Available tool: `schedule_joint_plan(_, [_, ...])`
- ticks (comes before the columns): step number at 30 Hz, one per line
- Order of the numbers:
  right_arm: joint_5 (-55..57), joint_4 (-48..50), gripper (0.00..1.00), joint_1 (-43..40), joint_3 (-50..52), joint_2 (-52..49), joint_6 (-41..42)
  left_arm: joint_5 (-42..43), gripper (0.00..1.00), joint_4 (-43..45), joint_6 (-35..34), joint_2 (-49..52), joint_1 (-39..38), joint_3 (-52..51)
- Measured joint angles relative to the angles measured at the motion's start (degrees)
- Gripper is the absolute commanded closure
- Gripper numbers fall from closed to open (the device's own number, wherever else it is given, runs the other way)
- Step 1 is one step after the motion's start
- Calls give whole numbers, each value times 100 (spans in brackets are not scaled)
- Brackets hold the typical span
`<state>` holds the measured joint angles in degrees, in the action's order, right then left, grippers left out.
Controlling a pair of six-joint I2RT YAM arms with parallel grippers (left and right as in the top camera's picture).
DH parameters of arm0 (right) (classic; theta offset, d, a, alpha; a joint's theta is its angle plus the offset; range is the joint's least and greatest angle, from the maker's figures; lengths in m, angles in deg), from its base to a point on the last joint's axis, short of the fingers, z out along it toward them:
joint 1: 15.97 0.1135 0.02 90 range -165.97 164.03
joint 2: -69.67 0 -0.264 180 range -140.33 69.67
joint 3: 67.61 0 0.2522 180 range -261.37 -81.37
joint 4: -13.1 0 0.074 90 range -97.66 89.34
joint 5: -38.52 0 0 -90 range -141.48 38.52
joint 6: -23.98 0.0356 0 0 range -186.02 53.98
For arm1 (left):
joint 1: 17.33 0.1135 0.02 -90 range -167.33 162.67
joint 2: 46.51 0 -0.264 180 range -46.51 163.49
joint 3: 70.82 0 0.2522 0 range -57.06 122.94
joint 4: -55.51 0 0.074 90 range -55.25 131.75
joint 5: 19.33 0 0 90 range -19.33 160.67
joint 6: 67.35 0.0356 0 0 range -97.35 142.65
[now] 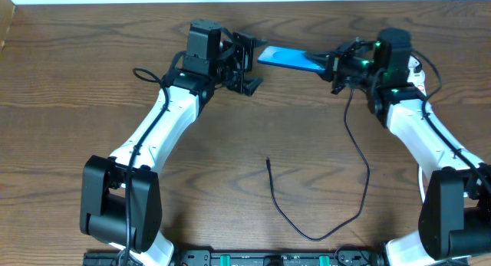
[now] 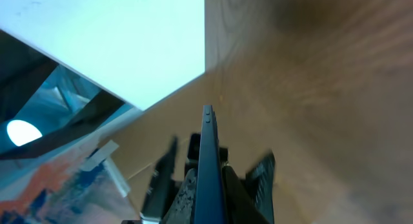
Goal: Plug charger to phone and switch on socket
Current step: 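Open the left gripper and pull the phone right with right gripper, then regrasp the phone's left end with the left gripper, holding it horizontally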
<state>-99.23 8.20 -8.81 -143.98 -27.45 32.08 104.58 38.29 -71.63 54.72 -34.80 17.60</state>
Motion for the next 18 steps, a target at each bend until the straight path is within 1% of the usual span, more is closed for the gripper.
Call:
schedule_joint_plan(2, [4,-2,99,129,0,0,378,-247,12,203,-31,-2,-90,0])
schedule_joint_plan(6, [85,15,99,254,0,0,780,-581,12,216,-48,-4,-306,0])
schedule_joint_plan(18, [131,20,99,306,0,0,946,-730,13,216,-48,-4,-365,0])
